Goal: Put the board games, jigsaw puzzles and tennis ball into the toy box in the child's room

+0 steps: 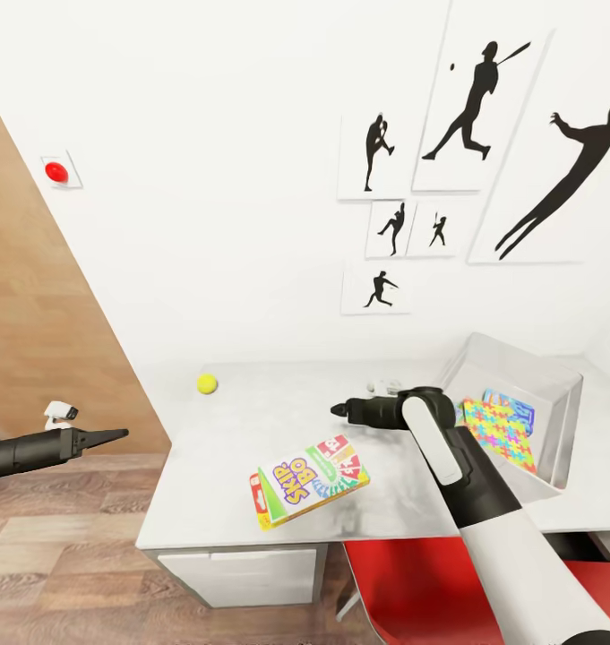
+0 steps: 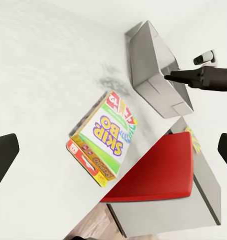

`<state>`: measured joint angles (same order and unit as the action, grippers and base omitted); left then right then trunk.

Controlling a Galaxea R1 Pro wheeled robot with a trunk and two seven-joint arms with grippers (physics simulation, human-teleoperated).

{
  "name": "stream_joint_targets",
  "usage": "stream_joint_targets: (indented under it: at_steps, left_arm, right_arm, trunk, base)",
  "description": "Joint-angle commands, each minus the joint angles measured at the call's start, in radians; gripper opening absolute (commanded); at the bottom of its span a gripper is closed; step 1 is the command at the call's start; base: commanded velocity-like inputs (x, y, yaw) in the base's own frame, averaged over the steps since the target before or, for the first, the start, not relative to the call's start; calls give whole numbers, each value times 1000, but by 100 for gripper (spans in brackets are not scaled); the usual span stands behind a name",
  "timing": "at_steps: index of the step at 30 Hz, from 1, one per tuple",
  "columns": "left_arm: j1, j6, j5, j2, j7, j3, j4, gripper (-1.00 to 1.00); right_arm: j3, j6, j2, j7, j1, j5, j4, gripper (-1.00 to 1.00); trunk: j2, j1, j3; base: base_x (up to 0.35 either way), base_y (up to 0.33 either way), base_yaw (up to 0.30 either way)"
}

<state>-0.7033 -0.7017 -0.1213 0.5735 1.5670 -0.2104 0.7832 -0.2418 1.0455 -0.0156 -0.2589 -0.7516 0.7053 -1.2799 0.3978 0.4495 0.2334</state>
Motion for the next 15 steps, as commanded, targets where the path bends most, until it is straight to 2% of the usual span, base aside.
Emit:
stream_joint_targets:
  at_steps: [1, 15]
  left_arm:
    - [-1, -10, 0, 0, 4, 0, 0, 100]
    - [-1, -9, 0, 3, 4, 0, 0, 100]
  right_arm:
    - [-2, 2, 0, -11, -1, 10, 4, 100]
    - [-2, 2, 3, -9, -4, 10, 36, 100]
  trunk:
    - [2, 1, 3]
    - [2, 1, 25]
  base:
    - [0, 0, -3]
    - [0, 0, 0]
